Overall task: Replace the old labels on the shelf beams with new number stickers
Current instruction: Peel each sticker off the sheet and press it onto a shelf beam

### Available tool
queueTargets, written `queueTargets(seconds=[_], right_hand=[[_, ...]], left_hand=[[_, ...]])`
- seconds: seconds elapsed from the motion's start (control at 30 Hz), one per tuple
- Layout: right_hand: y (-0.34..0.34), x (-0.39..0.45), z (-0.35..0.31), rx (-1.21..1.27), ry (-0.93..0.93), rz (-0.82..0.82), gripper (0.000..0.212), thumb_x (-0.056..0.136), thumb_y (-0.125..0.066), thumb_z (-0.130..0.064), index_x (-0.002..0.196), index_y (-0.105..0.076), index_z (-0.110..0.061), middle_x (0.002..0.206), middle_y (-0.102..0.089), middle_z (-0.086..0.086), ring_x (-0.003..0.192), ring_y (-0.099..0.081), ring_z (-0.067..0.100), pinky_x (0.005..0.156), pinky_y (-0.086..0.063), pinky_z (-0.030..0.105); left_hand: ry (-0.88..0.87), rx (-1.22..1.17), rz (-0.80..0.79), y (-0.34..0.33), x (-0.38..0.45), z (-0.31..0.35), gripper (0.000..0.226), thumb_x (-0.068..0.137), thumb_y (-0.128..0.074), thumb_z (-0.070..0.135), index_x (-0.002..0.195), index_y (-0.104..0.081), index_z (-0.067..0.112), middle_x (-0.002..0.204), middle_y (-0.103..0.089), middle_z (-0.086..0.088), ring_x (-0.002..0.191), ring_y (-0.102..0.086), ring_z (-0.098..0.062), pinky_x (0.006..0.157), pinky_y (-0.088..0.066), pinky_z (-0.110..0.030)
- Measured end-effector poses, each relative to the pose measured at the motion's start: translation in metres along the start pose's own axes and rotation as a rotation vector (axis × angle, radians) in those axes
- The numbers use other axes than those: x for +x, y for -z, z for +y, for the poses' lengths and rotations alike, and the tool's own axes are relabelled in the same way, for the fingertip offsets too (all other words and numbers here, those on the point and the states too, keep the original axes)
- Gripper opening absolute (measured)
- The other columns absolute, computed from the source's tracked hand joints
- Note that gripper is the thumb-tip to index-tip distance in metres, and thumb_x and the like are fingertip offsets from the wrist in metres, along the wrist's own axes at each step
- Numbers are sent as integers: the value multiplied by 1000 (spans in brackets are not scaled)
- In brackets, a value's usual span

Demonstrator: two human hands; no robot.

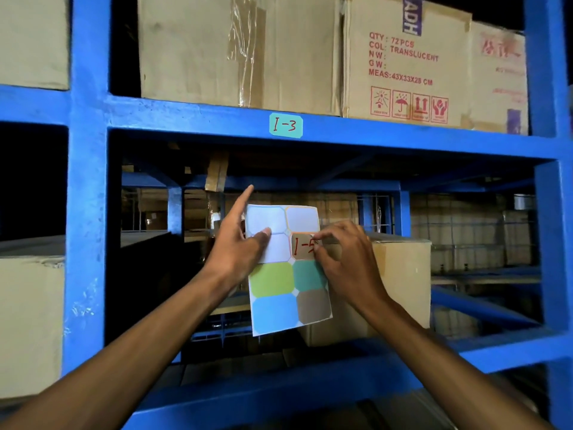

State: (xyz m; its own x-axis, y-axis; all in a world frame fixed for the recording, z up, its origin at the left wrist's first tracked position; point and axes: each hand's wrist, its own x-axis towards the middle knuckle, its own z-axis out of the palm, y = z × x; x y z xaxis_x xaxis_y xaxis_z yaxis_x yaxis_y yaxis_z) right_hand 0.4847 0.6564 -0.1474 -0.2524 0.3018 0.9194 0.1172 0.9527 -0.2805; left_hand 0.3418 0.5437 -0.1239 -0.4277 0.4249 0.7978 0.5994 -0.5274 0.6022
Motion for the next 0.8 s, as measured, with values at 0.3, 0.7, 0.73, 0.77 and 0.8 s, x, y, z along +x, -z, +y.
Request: queueTargets(seconds=[0.3,0.7,0.73,0.77,0.8], right_hand=[[3,-39,-4,161,97,-81,6,76,-66,-2,80,-67,-7,86,-69,8,83,-59,23,76,-43,31],[-2,-96,29,398,-223,-150,26,80,-64,2,103,-62,-10,85,-66,5,79,-58,10,71,-43,4],[-6,-103,33,390,-230,-167,27,80,-64,3,104,-63,-9,84,-66,6,77,-58,9,69,-43,2],[-11,-112,37,381,-244,-194,28,80,-63,4,105,-64,-8,84,-66,7,75,-57,9,69,-44,2],[-17,-120,41,373,-257,-220,28,80,-63,4,106,-64,-7,84,-66,8,75,-58,10,69,-44,3]], left_hand=[[227,101,194,10,-28,-36,63,87,-52,-10,141,-38,21,130,-55,-10,102,-61,-25,72,-52,-21],[94,426,-297,17,-138,-83,76,91,-50,-1,145,-18,42,74,-57,-14,55,-36,-12,52,-35,-25],[84,466,-335,16,-150,-88,76,91,-49,0,145,-15,43,60,-48,-8,49,-32,-8,48,-32,-21],[84,497,-378,15,-162,-93,76,92,-48,1,145,-13,43,54,-40,-3,46,-29,-6,46,-29,-18],[94,523,-418,14,-173,-96,76,93,-47,2,146,-10,43,53,-38,-3,46,-29,-6,46,-30,-18]])
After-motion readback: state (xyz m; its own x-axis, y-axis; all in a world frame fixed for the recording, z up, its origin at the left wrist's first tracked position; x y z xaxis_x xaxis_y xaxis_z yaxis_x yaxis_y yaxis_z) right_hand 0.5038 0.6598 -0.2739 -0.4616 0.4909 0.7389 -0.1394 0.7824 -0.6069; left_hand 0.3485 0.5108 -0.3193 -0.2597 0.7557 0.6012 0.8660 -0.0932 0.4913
